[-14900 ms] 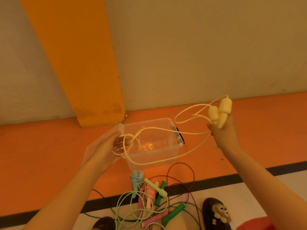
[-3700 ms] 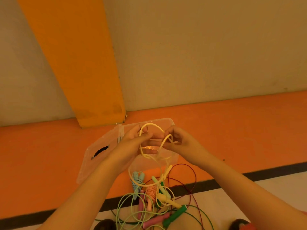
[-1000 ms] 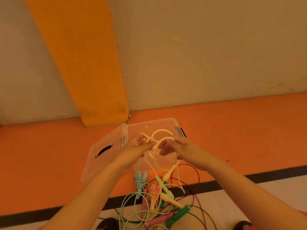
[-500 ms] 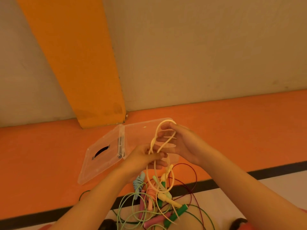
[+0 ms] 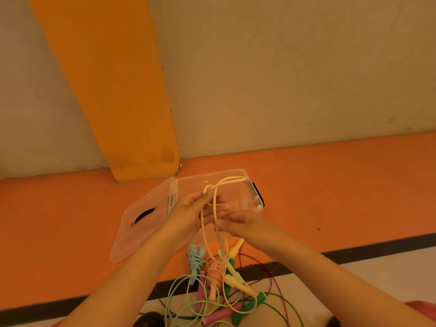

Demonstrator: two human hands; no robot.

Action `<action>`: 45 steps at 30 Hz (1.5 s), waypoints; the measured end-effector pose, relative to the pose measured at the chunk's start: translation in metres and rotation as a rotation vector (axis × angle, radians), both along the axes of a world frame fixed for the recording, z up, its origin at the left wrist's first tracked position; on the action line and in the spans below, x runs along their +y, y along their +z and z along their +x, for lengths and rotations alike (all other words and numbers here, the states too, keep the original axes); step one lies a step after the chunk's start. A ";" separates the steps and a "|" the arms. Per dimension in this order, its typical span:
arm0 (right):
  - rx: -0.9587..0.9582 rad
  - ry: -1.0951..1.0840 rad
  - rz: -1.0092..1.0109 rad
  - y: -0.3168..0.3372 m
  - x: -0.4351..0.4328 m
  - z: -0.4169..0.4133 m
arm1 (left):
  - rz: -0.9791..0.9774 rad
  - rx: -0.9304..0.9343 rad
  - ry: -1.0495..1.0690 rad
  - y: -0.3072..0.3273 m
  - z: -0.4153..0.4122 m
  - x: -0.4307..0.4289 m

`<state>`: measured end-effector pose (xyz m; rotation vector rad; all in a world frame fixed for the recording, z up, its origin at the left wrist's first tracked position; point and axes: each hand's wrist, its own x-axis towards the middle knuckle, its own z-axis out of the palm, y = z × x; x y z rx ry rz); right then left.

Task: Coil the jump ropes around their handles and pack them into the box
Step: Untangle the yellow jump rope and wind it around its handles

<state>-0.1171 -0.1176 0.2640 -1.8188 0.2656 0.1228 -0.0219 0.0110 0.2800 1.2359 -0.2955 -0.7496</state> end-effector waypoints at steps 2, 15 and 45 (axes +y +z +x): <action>0.022 0.129 -0.134 -0.003 0.000 0.001 | -0.041 0.019 0.010 0.002 0.000 0.001; -0.377 -0.367 0.440 0.038 -0.017 0.010 | 0.188 -0.145 -0.265 -0.009 -0.012 0.002; -0.397 -0.229 0.739 0.055 -0.022 0.012 | 0.224 -0.185 -0.267 -0.013 -0.019 0.002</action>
